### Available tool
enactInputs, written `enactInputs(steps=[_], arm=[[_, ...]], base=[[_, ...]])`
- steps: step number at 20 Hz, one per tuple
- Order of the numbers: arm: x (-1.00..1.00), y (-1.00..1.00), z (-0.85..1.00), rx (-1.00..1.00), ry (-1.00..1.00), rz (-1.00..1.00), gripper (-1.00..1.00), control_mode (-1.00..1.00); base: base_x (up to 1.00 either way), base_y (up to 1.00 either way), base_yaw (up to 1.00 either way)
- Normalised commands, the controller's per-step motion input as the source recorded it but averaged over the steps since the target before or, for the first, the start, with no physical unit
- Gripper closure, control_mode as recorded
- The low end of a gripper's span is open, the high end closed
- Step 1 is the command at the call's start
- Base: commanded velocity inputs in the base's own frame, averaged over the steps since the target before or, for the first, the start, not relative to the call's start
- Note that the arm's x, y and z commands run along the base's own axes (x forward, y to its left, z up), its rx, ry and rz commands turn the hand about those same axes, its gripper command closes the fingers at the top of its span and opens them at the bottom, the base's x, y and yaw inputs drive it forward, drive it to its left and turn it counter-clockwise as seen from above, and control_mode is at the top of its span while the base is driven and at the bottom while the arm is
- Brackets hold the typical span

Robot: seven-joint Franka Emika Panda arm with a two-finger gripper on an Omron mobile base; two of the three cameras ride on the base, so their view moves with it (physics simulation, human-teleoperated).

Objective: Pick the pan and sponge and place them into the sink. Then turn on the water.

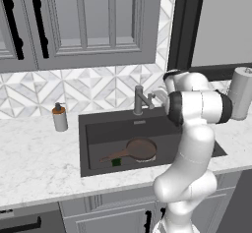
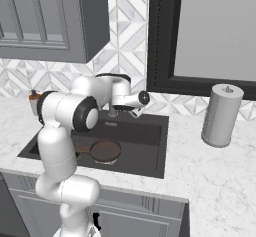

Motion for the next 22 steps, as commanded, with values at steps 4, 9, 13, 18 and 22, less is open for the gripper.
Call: enactInputs(steps=[4,9,13,18,22], arm=[[0.24,0.0,-0.1,0.0,0.0,0.0,-1.0,-1.0],[0.27,0.02,-0.04,0.0,0.0,0.0,-1.0,-1.0],[0.21,0.0,-0.03,0.01,0.0,0.0,-1.0,-1.0],[0.19,0.0,-0.12,0.0,0.0,0.0,-1.0,-1.0],[0.09,0.02,-0.12,0.0,0.0,0.0,-1.0,-1.0]], base=[[0.0,0.0,0.0],[0.0,0.0,0.0],[0.0,0.0,0.0],[0.0,0.0,0.0],[0.0,0.0,0.0]])
